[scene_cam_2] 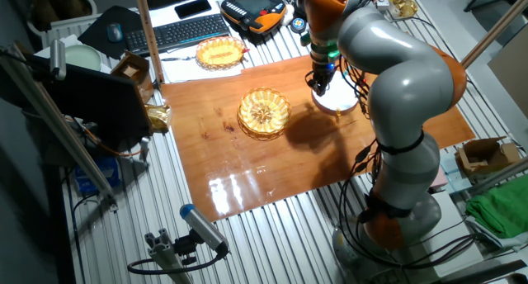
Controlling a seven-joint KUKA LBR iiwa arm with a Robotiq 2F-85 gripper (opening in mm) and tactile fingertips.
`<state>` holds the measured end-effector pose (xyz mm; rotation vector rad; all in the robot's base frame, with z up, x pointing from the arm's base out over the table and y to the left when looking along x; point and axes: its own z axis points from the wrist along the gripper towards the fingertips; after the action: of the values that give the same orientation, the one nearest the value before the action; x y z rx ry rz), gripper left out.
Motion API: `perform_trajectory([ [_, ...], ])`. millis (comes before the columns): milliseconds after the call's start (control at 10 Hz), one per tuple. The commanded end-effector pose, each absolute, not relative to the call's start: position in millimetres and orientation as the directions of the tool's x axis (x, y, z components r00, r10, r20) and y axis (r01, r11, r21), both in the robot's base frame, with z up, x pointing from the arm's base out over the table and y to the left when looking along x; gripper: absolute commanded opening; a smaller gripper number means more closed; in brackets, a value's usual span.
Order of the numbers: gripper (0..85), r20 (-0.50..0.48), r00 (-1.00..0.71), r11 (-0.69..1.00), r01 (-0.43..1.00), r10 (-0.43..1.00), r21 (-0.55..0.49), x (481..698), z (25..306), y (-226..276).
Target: Use a clamp
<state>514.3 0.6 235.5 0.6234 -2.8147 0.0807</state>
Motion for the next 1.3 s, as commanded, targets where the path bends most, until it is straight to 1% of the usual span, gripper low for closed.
perform_trajectory([
  [0,0.7,0.260,-0.877,0.908,-0.419,-0.404,-0.002,514.3,235.4,0.7],
  [400,0.7,0.257,-0.887,0.916,-0.400,-0.384,-0.009,514.3,235.4,0.7],
  [600,0.7,0.241,-0.911,0.938,-0.346,-0.333,-0.011,514.3,235.4,0.7],
  [700,0.7,0.216,-0.927,0.950,-0.313,-0.307,0.004,514.3,235.4,0.7],
  [800,0.7,0.176,-0.938,0.952,-0.307,-0.299,-0.017,514.3,235.4,0.7],
  [900,0.7,0.194,-0.943,0.958,-0.285,-0.272,-0.041,514.3,235.4,0.7],
  [1200,0.7,0.196,-0.955,0.955,-0.252,-0.221,-0.154,514.3,235.4,0.7],
])
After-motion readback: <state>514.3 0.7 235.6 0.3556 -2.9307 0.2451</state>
